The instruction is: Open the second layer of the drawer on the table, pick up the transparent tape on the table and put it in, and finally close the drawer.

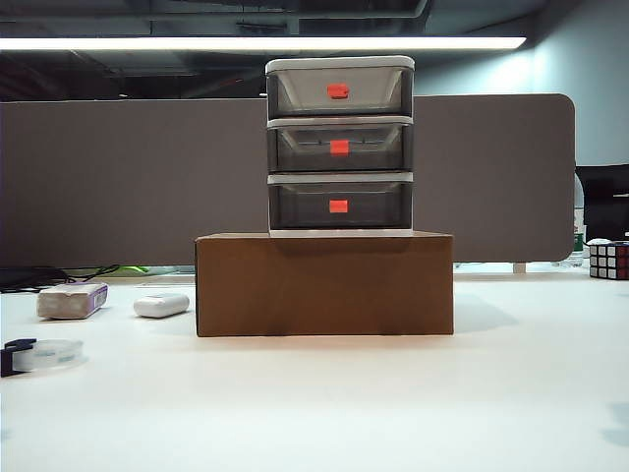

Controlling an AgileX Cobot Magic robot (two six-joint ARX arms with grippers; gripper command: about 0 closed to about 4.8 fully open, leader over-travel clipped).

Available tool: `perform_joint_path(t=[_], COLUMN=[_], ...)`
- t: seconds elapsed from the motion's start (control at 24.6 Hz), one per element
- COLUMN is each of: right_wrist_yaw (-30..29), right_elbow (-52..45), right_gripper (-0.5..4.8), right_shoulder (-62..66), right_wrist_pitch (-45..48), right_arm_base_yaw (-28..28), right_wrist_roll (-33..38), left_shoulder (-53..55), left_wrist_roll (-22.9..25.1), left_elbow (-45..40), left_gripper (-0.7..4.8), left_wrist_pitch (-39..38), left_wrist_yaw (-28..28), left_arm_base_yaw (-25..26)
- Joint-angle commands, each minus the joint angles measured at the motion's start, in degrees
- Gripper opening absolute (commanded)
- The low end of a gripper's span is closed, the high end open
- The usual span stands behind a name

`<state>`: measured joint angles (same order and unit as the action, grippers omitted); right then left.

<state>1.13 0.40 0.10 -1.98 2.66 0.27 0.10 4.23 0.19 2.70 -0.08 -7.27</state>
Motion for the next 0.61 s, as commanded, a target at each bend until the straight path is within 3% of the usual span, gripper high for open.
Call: perform_joint_path(t=[0.04,0.37,0.45,0.49,0.57,0.61], right_wrist_yaw=[0.2,0.1,-7.3,-12.0,-17.7,-17.3], right_elbow=[-0.3,-0.3,-0.3,-0.3,0.5,1.1], right_gripper=[-0.05,-0.05,-0.05,-0.05,-0.06,-0.06], right_shoulder=[-0.1,-0.1,-0.1,-0.1,0.0,0.0], right_wrist_pitch=[0.9,0.9,2.3,3.6,5.3,4.6], right_arm_base_yaw=[0.0,0.0,0.0,0.1,1.0,1.6], right_wrist_roll=[0.2,0.2,5.4,5.8,5.7,5.7], left_shoulder=[0.0,0.0,0.0,0.0,0.4,0.7], left_wrist_roll=[-0.2,-1.9,-14.8,-17.9,-17.8,-17.7], left_elbow=[0.2,0.2,0.3,0.3,0.3,0.3], left_gripper=[-0.06,-0.06,-0.06,-0.06,-0.05,-0.05], left_wrist_pitch=[2.3,2.3,3.6,4.4,4.5,4.4], left_wrist_yaw=[0.1,0.4,7.6,12.3,19.0,18.2], left_arm_base_yaw=[-0.1,-0.1,-0.1,-0.3,-3.2,-5.1])
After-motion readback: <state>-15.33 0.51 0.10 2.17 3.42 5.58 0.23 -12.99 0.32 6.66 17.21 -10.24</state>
